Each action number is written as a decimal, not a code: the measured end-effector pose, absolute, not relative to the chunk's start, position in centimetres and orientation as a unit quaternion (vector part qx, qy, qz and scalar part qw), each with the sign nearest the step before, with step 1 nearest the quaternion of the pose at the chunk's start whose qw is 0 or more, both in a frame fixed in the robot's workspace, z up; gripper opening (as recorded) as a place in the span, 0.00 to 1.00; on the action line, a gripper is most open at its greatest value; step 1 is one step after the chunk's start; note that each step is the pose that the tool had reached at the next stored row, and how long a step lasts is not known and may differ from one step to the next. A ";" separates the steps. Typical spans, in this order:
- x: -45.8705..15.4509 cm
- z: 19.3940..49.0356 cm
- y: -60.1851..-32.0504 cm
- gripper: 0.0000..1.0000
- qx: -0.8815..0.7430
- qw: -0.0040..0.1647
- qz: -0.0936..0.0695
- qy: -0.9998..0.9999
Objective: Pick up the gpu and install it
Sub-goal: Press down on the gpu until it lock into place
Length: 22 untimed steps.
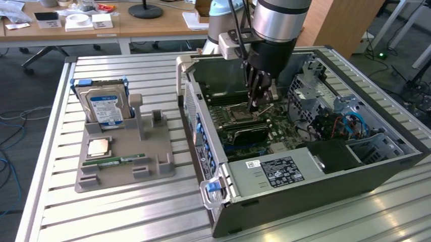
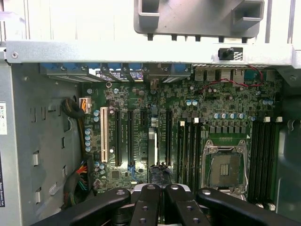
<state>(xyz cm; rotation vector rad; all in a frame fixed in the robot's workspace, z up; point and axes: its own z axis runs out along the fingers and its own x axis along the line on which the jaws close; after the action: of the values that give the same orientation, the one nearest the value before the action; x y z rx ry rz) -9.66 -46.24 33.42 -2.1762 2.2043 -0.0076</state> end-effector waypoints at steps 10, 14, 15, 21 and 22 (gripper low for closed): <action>-9.7 32.8 -46.2 0.11 -0.702 0.022 -0.002 0.711; -9.7 32.8 -46.2 0.11 -0.702 0.022 -0.002 0.711; -9.7 32.8 -46.2 0.11 -0.702 0.022 -0.002 0.711; -9.7 32.7 -45.9 0.11 -0.702 0.022 -0.002 0.711; -9.7 32.6 -45.8 0.11 -0.702 0.022 -0.002 0.711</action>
<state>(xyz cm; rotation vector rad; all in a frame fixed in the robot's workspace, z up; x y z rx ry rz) -9.66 -45.84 32.64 -2.1763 2.2041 -0.0076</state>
